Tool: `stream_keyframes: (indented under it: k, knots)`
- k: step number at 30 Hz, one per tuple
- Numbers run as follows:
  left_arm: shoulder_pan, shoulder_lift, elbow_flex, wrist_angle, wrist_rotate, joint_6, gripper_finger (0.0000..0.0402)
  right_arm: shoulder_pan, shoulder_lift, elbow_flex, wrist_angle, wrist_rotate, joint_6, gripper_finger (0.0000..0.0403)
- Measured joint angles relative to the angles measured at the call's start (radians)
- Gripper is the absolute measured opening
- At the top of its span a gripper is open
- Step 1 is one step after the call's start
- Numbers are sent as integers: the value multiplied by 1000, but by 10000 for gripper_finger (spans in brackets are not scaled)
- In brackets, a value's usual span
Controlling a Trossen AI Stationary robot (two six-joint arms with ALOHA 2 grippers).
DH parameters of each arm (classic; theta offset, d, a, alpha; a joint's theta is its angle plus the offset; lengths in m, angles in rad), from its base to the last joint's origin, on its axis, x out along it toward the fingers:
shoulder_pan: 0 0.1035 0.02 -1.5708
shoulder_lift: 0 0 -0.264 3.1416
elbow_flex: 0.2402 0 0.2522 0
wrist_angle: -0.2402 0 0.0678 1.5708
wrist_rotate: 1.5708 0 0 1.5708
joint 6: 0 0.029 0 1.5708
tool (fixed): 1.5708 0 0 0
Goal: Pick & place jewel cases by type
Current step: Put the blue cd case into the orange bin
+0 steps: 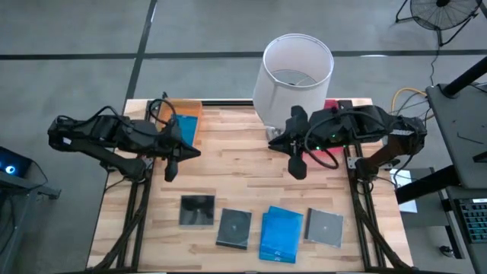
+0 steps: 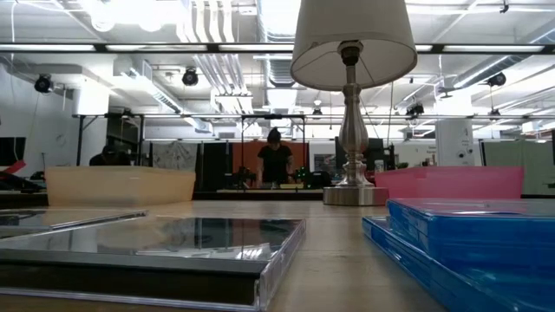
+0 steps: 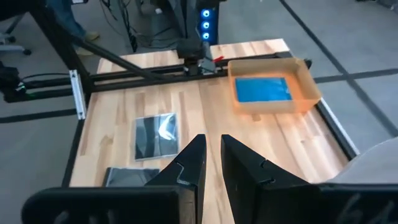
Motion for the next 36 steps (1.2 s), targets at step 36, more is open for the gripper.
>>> stream_keyframes:
  k: [36]
  knots:
    - [-48, 184, -1, -86, 81, -93, 0, 312, -10, -229, -66, 8, 475, 43]
